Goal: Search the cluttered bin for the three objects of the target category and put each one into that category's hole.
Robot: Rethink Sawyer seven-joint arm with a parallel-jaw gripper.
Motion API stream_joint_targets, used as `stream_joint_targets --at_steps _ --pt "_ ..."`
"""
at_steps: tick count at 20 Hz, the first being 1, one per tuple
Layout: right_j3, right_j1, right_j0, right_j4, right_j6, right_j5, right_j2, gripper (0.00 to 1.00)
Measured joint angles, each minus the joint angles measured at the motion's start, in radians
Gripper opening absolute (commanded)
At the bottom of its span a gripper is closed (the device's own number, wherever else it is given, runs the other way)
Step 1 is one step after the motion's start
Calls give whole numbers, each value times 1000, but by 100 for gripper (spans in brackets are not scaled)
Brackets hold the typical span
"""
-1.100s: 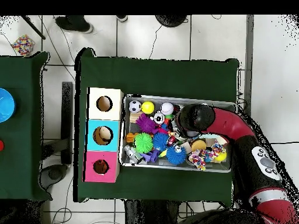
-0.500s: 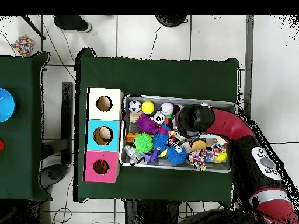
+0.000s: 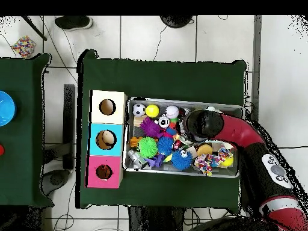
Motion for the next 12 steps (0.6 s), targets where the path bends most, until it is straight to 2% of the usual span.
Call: stream_joint_targets --at_steps 12 --pt "39 10 -15 0 0 0 -2 100"
